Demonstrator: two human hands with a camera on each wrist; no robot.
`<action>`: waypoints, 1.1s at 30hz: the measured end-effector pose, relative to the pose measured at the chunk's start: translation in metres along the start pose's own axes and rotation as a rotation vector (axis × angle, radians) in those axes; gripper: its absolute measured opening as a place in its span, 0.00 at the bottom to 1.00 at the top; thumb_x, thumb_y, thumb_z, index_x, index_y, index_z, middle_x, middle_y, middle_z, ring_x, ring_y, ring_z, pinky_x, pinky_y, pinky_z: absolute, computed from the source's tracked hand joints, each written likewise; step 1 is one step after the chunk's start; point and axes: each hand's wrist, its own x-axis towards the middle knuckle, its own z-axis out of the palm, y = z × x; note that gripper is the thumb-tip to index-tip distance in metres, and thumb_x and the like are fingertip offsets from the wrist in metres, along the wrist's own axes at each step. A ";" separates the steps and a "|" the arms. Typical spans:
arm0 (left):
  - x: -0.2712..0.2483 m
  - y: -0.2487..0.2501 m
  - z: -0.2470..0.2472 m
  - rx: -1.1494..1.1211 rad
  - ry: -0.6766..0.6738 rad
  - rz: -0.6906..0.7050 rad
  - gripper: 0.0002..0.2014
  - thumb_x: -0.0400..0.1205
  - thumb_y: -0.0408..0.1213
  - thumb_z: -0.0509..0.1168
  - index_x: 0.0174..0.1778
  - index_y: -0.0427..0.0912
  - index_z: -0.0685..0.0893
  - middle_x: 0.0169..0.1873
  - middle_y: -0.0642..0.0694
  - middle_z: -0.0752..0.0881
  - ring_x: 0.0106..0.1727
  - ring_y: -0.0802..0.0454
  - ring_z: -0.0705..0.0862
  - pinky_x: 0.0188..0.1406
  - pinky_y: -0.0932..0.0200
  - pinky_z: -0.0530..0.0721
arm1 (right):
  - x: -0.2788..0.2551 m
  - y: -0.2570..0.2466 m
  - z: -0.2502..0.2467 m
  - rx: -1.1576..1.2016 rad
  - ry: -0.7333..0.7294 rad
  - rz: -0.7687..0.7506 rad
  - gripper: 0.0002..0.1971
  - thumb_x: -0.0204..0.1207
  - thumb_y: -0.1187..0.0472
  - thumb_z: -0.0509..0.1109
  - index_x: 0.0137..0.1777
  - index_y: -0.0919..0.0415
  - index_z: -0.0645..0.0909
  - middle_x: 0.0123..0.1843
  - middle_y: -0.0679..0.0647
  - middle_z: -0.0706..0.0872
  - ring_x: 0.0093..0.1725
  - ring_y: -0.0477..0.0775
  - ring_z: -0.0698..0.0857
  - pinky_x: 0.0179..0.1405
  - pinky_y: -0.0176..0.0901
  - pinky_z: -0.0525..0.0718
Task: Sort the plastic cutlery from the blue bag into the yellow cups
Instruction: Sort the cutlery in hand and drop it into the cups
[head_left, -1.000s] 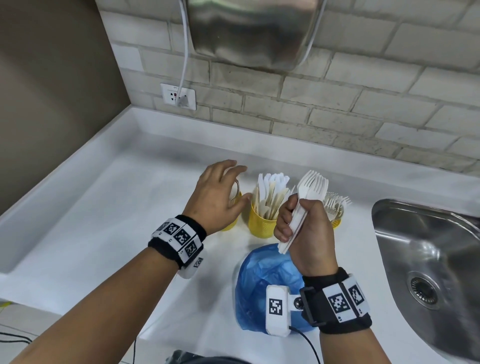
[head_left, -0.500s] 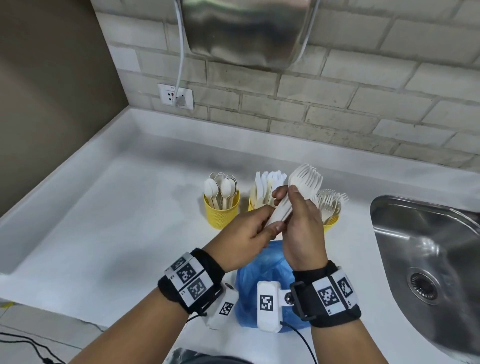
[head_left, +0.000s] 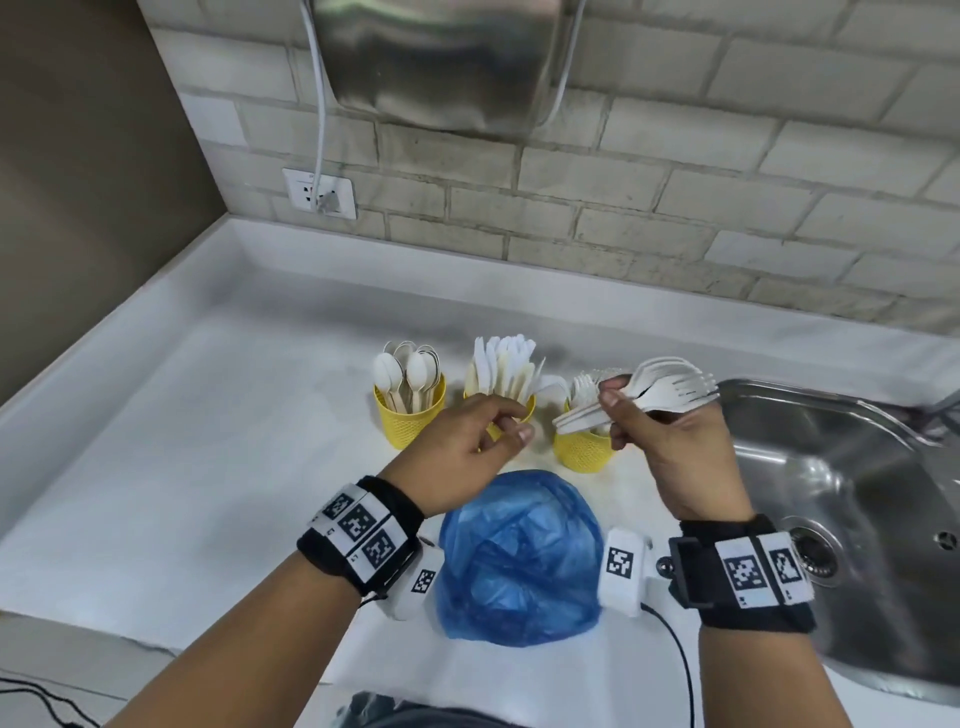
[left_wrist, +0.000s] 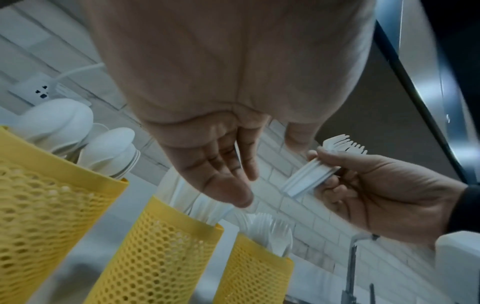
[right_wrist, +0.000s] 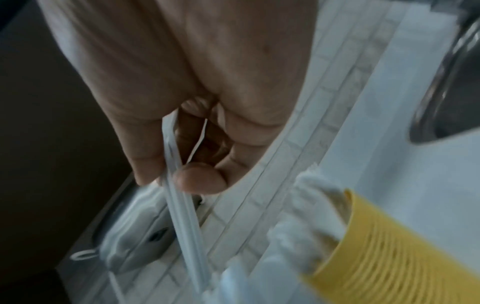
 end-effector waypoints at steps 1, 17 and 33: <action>0.004 -0.004 0.002 0.049 0.028 0.000 0.16 0.88 0.49 0.64 0.69 0.50 0.83 0.55 0.57 0.84 0.47 0.62 0.83 0.54 0.68 0.80 | 0.003 0.002 -0.009 -0.056 0.041 -0.008 0.05 0.76 0.66 0.80 0.43 0.54 0.92 0.39 0.71 0.88 0.31 0.61 0.81 0.36 0.51 0.82; 0.030 -0.025 0.040 0.497 0.104 -0.036 0.11 0.86 0.32 0.64 0.58 0.41 0.91 0.50 0.40 0.92 0.54 0.40 0.85 0.52 0.47 0.85 | 0.021 0.058 -0.023 -0.732 0.150 -0.112 0.10 0.72 0.62 0.84 0.39 0.63 0.84 0.38 0.57 0.86 0.37 0.59 0.83 0.35 0.35 0.67; 0.028 -0.029 0.045 0.453 0.162 -0.026 0.10 0.85 0.33 0.67 0.57 0.44 0.93 0.46 0.42 0.92 0.50 0.41 0.85 0.50 0.52 0.83 | 0.007 0.078 -0.031 -0.717 0.138 0.020 0.16 0.69 0.59 0.82 0.53 0.59 0.82 0.54 0.56 0.80 0.45 0.43 0.77 0.50 0.24 0.77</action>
